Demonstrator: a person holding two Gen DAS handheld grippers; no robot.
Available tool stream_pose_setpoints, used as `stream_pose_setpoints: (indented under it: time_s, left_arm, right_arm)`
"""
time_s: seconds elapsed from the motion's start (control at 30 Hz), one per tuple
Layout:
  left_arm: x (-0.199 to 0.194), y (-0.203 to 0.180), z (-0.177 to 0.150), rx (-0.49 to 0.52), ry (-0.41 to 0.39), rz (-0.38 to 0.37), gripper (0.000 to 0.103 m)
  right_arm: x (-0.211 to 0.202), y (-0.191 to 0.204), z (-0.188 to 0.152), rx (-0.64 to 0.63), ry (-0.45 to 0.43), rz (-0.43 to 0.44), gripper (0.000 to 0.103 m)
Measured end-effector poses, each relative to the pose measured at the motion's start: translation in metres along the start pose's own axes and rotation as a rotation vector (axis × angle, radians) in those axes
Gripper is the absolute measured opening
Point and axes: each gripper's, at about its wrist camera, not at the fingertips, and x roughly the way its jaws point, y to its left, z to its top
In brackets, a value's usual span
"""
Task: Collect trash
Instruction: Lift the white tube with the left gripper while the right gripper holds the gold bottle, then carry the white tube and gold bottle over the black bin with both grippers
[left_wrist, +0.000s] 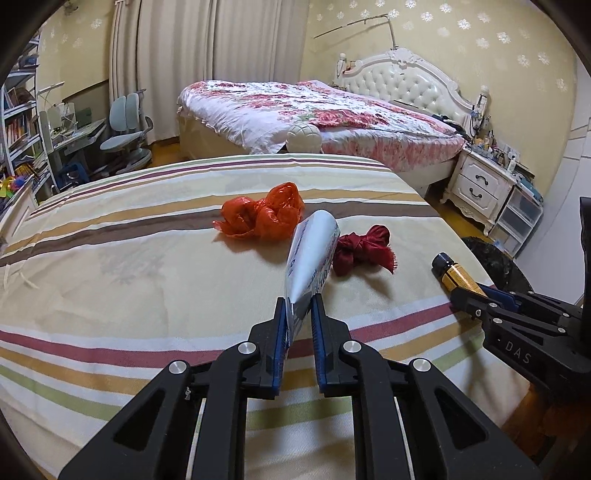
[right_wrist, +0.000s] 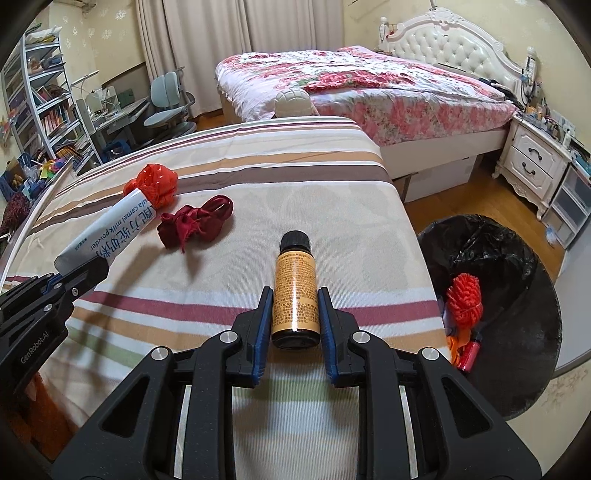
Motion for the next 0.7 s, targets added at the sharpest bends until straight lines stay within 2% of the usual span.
stream_pose_setpoints:
  time_s: [0.47, 0.7]
  left_arm:
    - [-0.02, -0.021, -0.006, 0.016, -0.044, -0.042, 0.014]
    - [-0.023, -0.046, 0.0, 0.039, -0.065, -0.084, 0.014]
  right_arm:
    - [-0.027, -0.013, -0.017, 0.022, -0.039, -0.014, 0.023]
    - [-0.051, -0.046, -0.016, 0.076, -0.09, -0.069, 0.023]
